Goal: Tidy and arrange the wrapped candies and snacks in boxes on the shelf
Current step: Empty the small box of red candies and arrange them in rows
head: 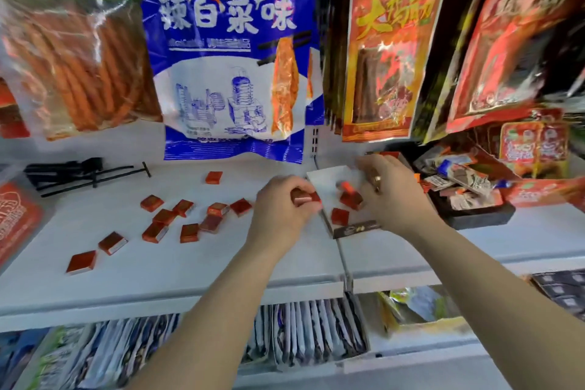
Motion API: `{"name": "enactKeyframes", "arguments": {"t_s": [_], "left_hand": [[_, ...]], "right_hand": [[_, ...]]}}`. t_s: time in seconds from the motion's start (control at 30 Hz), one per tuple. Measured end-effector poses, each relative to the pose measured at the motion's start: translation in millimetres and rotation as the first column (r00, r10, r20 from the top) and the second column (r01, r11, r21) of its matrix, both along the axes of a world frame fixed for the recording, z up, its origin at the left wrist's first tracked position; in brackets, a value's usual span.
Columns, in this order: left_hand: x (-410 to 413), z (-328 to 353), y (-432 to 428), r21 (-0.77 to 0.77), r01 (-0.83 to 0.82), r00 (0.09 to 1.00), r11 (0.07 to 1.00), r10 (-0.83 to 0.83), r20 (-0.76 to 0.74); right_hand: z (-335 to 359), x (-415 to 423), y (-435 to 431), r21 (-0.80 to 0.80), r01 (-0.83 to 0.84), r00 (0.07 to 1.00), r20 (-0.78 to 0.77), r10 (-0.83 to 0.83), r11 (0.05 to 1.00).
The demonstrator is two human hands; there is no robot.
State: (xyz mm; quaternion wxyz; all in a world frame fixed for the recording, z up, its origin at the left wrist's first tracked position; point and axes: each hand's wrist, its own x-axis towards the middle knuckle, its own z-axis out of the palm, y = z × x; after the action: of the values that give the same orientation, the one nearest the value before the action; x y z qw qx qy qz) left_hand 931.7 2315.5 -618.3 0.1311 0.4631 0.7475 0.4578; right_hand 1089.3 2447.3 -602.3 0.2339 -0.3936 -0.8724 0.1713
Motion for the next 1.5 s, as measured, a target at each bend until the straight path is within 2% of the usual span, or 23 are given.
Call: {"name": "enactKeyframes", "arguments": {"t_s": [0.07,0.23,0.33,0.43,0.53,0.6,0.77,0.87,0.97,1.07,1.17,1.3,1.37,1.5], "left_hand": [[10.2,6.0,28.9,-0.030,0.033,0.999,0.999,-0.034,-0.009],[22.7,9.6,60.1,-0.217,0.112,0.987,0.970,-0.133,-0.086],[8.4,10.0,28.5,-0.184,0.089,0.984,0.979,-0.115,-0.136],[-27.7,-6.1,-29.7,-0.193,-0.039,0.973,0.980,-0.007,-0.229],[-66.8,-22.9,-81.3,-0.420,-0.249,0.904,0.873,0.053,-0.424],[-78.7,-29.0,-100.0,-0.472,-0.254,0.902,0.844,0.032,-0.430],[-87.1,-37.5,-120.2,-0.349,-0.179,0.907,0.920,0.018,-0.420],[-94.8,-39.1,-126.2,-0.286,-0.130,0.923,0.949,0.010,-0.385],[-101.5,-40.8,-128.5,-0.284,-0.108,0.937,0.953,0.002,-0.349],[-106.0,-38.8,-130.3,-0.264,-0.088,0.970,0.960,0.021,-0.244],[-114.9,-35.8,-138.9,-0.301,-0.089,0.989,0.950,0.050,-0.136],[-121.3,-31.4,-151.0,-0.359,-0.081,0.968,0.930,-0.012,-0.249],[-120.1,-29.2,-155.9,-0.328,-0.079,0.971,0.942,-0.001,-0.238],[-119.2,-20.3,-153.1,-0.160,-0.196,0.963,0.967,0.159,-0.219]], "right_hand": [[0.5,12.8,2.6,-0.042,0.018,0.995,-0.097,-0.022,0.999],[-2.2,23.0,0.1,-0.070,-0.002,0.989,-0.149,-0.008,0.998],[-2.7,14.1,-7.3,-0.034,-0.053,0.985,-0.168,0.046,0.998],[-7.0,-10.1,-27.6,0.014,-0.143,0.980,-0.141,0.143,0.990],[-20.1,-45.8,-56.2,0.004,-0.290,0.956,-0.038,0.289,0.957],[-29.5,-71.7,-70.7,-0.028,-0.368,0.928,0.057,0.369,0.929],[-48.2,-126.4,-80.0,-0.087,-0.384,0.885,0.248,0.394,0.919],[-58.4,-143.7,-81.7,0.012,-0.338,0.889,0.333,0.315,0.941],[-58.5,-149.1,-79.6,0.062,-0.299,0.920,0.284,0.270,0.952],[-58.4,-147.0,-78.2,0.039,-0.299,0.934,0.215,0.284,0.953],[-60.2,-141.2,-76.5,0.006,-0.274,0.934,0.241,0.265,0.962],[-61.7,-135.5,-73.0,-0.005,-0.334,0.903,0.287,0.321,0.943],[-60.2,-135.5,-74.8,0.015,-0.324,0.922,0.230,0.312,0.946],[-47.6,-148.8,-85.0,0.084,-0.240,0.970,0.060,0.236,0.967]]}}
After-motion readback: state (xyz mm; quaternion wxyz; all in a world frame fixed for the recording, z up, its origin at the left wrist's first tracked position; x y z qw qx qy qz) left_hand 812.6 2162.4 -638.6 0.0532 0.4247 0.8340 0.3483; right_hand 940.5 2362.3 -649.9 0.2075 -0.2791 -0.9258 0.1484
